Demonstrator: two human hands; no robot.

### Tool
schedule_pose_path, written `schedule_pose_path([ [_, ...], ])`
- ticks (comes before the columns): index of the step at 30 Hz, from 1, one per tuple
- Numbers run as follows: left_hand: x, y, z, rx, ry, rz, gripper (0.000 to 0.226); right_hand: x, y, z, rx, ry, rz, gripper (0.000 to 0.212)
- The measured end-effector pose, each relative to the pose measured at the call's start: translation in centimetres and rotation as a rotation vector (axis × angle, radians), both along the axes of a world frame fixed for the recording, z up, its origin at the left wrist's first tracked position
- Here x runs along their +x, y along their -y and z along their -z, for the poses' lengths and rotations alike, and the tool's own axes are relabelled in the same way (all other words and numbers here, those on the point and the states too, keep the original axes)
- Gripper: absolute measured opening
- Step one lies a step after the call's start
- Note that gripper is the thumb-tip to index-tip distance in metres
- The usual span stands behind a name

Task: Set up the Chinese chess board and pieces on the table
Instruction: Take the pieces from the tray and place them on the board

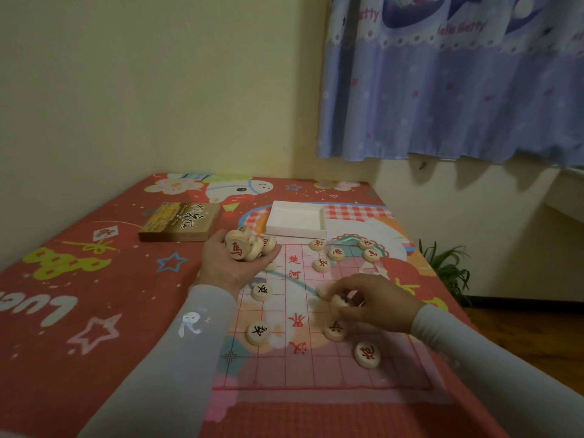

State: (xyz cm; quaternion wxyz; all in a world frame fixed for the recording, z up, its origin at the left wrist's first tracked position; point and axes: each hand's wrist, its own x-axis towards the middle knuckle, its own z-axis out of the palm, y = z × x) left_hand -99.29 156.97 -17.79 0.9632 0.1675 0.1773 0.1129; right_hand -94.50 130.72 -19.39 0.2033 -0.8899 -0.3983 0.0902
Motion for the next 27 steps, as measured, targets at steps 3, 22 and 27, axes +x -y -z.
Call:
schedule_pose_path([
  [3, -0.4, -0.4, -1.0, 0.014, 0.003, -0.029, 0.030, 0.0, -1.0, 0.1, 0.046, -0.011, 0.010, 0.033],
  [22, -4.7, -5.3, -0.5, 0.019, 0.045, -0.126, 0.015, -6.6, -8.3, 0.8, 0.081, -0.045, -0.358, 0.023],
  [27, -6.0, -3.5, -1.1, 0.039, 0.017, -0.131, 0.020, -8.7, -8.5, 1.5, 0.024, 0.051, -0.429, 0.025],
])
